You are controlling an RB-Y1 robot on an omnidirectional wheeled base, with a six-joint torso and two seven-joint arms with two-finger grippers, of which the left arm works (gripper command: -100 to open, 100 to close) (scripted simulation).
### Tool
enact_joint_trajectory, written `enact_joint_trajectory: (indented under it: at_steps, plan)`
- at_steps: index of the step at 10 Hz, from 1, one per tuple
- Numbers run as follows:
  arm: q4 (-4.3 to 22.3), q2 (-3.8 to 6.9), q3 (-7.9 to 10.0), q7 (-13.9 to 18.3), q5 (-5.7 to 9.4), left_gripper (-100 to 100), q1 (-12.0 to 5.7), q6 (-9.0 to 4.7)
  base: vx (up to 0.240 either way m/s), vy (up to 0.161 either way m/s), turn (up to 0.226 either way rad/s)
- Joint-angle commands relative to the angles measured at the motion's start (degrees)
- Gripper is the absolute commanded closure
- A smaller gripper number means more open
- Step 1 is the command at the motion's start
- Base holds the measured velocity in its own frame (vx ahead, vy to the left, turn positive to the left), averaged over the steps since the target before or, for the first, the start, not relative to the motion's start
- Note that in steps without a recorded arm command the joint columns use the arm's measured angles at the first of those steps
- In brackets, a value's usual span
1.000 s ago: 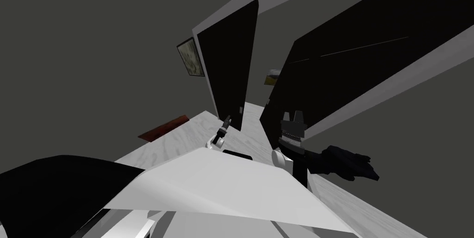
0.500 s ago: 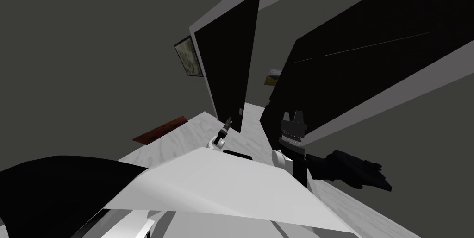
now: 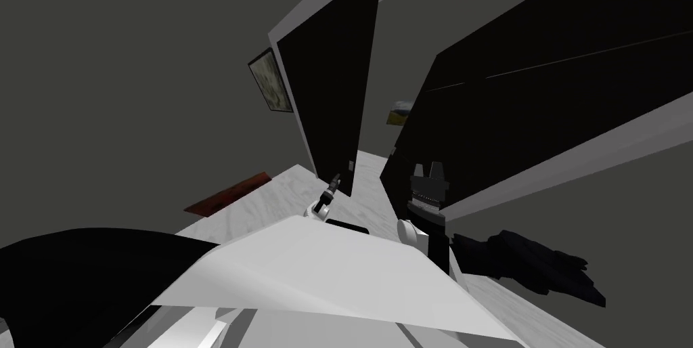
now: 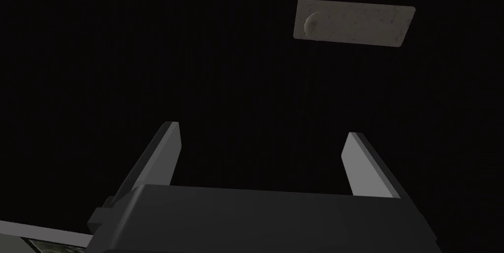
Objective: Push the door open
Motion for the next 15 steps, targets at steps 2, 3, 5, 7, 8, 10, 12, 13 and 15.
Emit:
enact_joint_trajectory:
  at_steps: [2,3,5,7,8,10,12,13,15]
  plan:
    - [3.83,-0.46,-0.23,-0.12,-0.06,-100,-1.45,-0.78,0.101,0.008,-0.007]
    - [4.85,-0.61,-0.32,-0.14,-0.09,-100,-1.81,-0.96,0.094,0.016,-0.007]
    - [6.78,-0.91,-0.49,-0.18,-0.14,-100,-2.48,-1.30,0.094,-0.002,-0.007]
    - [9.48,-1.34,-0.74,-0.24,-0.22,-100,-3.43,-1.78,0.108,-0.003,-0.005]
    - [10.82,-1.60,-0.86,-0.27,-0.25,-100,-3.90,-2.01,0.148,0.018,-0.012]
    - [13.01,-2.03,-1.05,-0.32,-0.31,-100,-4.66,-2.40,0.140,0.009,-0.006]
    - [13.76,-2.14,-1.07,-0.34,-0.31,-100,-4.89,-2.68,0.099,0.008,-0.003]
    - [14.10,-1.20,-0.86,-0.47,-0.21,-100,-5.09,-2.71,0.130,-0.032,-0.033]
    - [14.33,-0.76,-0.61,-0.63,-0.08,-100,-5.25,-2.66,0.199,-0.061,-0.031]
